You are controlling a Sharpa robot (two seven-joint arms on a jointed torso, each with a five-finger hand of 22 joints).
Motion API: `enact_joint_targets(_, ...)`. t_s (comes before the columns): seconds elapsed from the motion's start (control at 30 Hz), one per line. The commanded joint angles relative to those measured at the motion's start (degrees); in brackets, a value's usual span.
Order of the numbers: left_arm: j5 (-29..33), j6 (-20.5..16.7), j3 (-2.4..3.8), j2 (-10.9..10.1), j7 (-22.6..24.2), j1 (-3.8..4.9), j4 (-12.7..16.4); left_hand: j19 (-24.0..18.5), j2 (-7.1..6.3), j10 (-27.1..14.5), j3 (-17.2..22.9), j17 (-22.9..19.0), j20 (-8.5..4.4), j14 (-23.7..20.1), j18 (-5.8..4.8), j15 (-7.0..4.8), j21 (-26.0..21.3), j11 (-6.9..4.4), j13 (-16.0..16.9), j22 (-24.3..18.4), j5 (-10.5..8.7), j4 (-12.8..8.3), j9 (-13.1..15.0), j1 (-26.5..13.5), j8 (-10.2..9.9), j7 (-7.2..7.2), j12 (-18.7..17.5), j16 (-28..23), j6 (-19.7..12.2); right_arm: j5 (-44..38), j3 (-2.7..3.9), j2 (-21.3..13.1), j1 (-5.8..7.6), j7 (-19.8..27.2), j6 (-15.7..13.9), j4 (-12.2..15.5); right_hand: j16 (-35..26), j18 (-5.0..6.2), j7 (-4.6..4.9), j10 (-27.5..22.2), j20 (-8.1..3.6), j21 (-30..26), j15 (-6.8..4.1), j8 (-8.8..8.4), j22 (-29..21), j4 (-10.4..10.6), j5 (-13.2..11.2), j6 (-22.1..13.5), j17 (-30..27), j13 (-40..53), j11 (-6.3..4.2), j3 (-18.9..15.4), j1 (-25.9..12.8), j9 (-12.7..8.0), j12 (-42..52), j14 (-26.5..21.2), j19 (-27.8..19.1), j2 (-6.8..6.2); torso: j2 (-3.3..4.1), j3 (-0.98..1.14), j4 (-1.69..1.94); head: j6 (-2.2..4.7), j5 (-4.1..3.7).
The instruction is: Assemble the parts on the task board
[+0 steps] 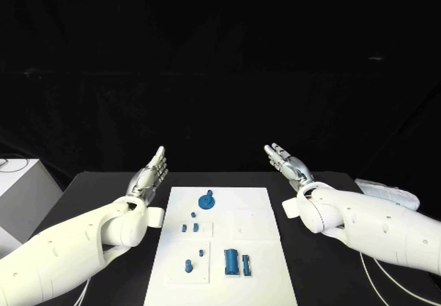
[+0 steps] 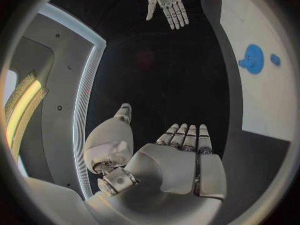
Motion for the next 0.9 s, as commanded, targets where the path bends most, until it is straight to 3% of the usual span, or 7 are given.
enact_joint_targets(0.03, 4.52, -10.68, -2.35, -0.46, 3.35, 2.25, 4.58, -4.64, 0.89, -5.2, -2.88, -1.3, -1.63, -4.46, -1.58, -1.03, -0.99, -1.15, -0.36, -0.35, -0.69, -0.94, -1.05, -26.74, -1.49, -1.0, -0.81, -1.26, -4.36, 7.43, 0.81, -1.02, -0.33, 3.38, -7.4, 5.59, -1.29, -1.68, -1.1, -9.67, -1.1, -0.5, -0.5, -1.26, -2.78, -1.22, -0.86, -5.05, -3.16, -1.42, -0.77, -2.55, -26.8, -1.68, -0.8, -9.69, -8.36, 1.01, -0.42, 1.36, -1.92, 1.87, 1.4)
enact_joint_targets(0.13, 6.25, -15.08, -4.98, -0.93, 4.38, 4.23, 8.32, -4.64, 0.89, -5.2, -2.88, -1.3, -1.63, -4.46, -1.58, -1.03, -0.99, -1.15, -0.36, -0.35, -0.69, -0.94, -1.05, -26.74, -1.49, -1.0, -0.81, -1.26, -4.36, 10.57, 1.59, -1.96, -0.61, 4.46, -10.48, 10.2, -1.29, -1.68, -1.1, -9.67, -1.1, -0.5, -0.5, -1.26, -2.78, -1.22, -0.86, -5.05, -3.16, -1.42, -0.77, -2.55, -26.8, -1.68, -0.8, -9.69, -8.36, 1.01, -0.48, 1.57, -2.21, 2.26, 1.7)
enact_joint_targets(0.27, 8.13, -19.87, -7.82, -1.44, 5.5, 6.39, 12.39, -4.64, 0.89, -5.2, -2.88, -1.3, -1.63, -4.46, -1.58, -1.03, -0.99, -1.15, -0.36, -0.35, -0.69, -0.94, -1.05, -26.74, -1.49, -1.0, -0.81, -1.26, -4.36, 14.04, 2.44, -3.0, -0.91, 5.66, -13.89, 15.3, -1.29, -1.68, -1.1, -9.67, -1.1, -0.5, -0.5, -1.26, -2.78, -1.22, -0.86, -5.05, -3.16, -1.42, -0.77, -2.55, -26.8, -1.68, -0.8, -9.69, -8.36, 1.01, -0.49, 1.58, -2.22, 2.27, 1.71)
enact_joint_targets(0.37, 8.79, -21.52, -8.81, -1.62, 5.89, 7.13, 13.79, -4.64, 0.89, -5.2, -2.88, -1.3, -1.63, -4.46, -1.58, -1.03, -0.99, -1.15, -0.36, -0.35, -0.69, -0.94, -1.05, -26.74, -1.49, -1.0, -0.81, -1.26, -4.36, 15.27, 2.75, -3.37, -1.02, 6.08, -15.1, 17.12, -1.29, -1.68, -1.1, -9.67, -1.1, -0.5, -0.5, -1.26, -2.78, -1.22, -0.86, -5.05, -3.16, -1.42, -0.77, -2.55, -26.8, -1.68, -0.8, -9.69, -8.36, 1.01, -0.49, 1.58, -2.22, 2.27, 1.71)
enact_joint_targets(0.5, 9.21, -22.59, -9.45, -1.73, 6.14, 7.62, 14.7, -4.64, 0.89, -5.2, -2.88, -1.3, -1.63, -4.46, -1.58, -1.03, -0.99, -1.15, -0.36, -0.35, -0.69, -0.94, -1.05, -26.74, -1.49, -1.0, -0.81, -1.26, -4.36, 16.18, 2.98, -3.64, -1.1, 6.4, -16.0, 18.45, -1.29, -1.68, -1.1, -9.67, -1.1, -0.5, -0.5, -1.26, -2.78, -1.22, -0.86, -5.05, -3.16, -1.42, -0.77, -2.55, -26.8, -1.68, -0.8, -9.69, -8.36, 1.01, -0.49, 1.58, -2.22, 2.27, 1.71)
enact_joint_targets(0.9, 9.21, -22.6, -9.45, -1.73, 6.14, 7.62, 14.71, -4.64, 0.89, -5.2, -2.88, -1.3, -1.63, -4.46, -1.58, -1.03, -0.99, -1.15, -0.36, -0.35, -0.69, -0.94, -1.05, -26.74, -1.49, -1.0, -0.81, -1.26, -4.36, 16.22, 2.98, -3.65, -1.11, 6.41, -16.03, 18.51, -1.29, -1.68, -1.1, -9.67, -1.1, -0.5, -0.5, -1.26, -2.78, -1.22, -0.86, -5.05, -3.16, -1.42, -0.77, -2.55, -26.8, -1.68, -0.8, -9.69, -8.36, 1.01, -0.49, 1.58, -2.22, 2.27, 1.71)
